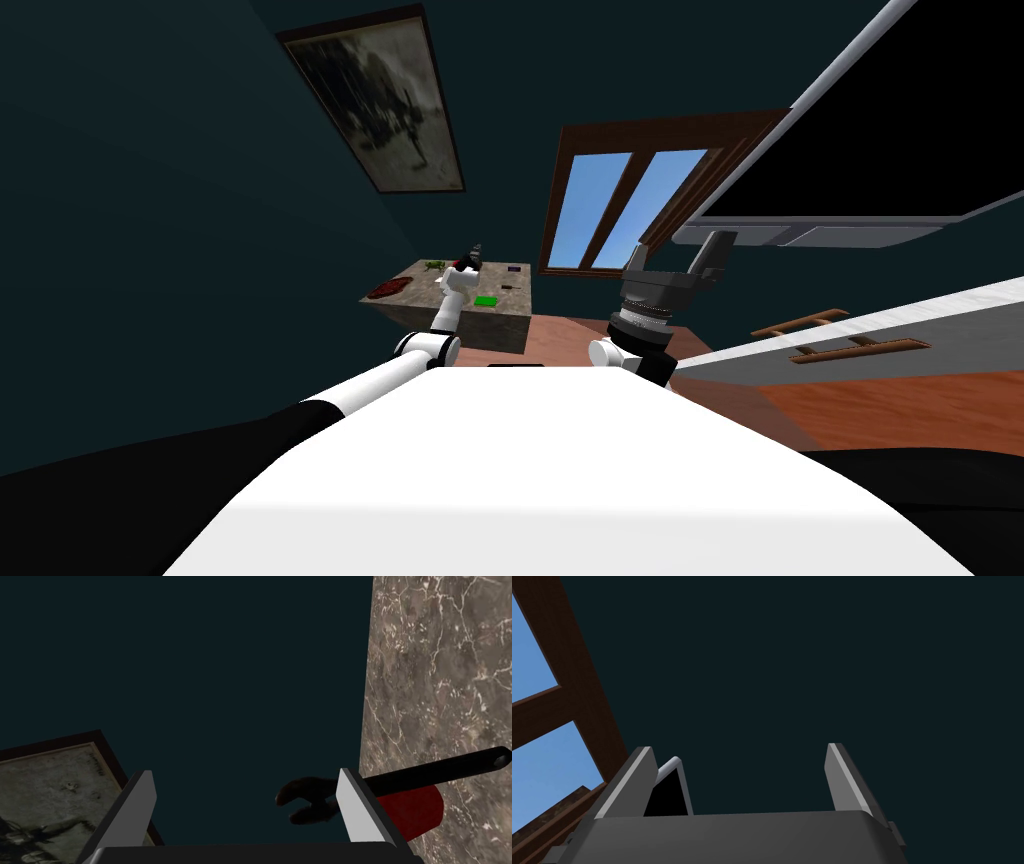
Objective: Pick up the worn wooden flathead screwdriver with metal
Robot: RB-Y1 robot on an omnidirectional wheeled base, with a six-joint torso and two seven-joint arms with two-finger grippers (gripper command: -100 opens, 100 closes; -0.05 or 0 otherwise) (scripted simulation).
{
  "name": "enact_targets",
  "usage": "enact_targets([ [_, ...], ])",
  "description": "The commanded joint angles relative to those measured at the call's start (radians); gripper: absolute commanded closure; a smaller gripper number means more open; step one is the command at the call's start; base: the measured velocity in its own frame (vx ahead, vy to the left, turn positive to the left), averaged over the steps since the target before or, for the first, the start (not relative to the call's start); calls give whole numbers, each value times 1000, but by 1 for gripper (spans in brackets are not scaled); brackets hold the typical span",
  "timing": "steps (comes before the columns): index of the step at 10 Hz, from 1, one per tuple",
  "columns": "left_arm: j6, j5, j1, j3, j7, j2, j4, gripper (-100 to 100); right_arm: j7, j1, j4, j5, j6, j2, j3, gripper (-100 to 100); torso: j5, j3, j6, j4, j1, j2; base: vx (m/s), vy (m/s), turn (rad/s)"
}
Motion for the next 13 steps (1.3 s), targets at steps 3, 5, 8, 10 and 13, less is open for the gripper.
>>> enact_targets([
  [3,100,4,-74,12,-6,-3,110,-100,0,0,0,0,0,0,0,0,0,0,0,0,0,0,8,-30,-40],
  [5,149,6,-123,21,-10,-5,181,-100,0,0,0,0,0,0,0,0,0,0,0,0,0,0,13,-27,-47],
  [8,203,8,-169,30,-13,-8,255,-100,0,0,0,0,0,0,0,0,0,0,0,0,1,0,11,-15,-37],
  [10,243,11,-213,40,-17,-10,322,-100,0,0,0,0,0,0,0,0,0,0,-1,0,2,0,4,-16,-35],
  [13,300,13,-254,50,-20,-13,414,-100,0,0,0,0,0,0,0,0,0,0,0,0,0,0,15,-22,-50],
])
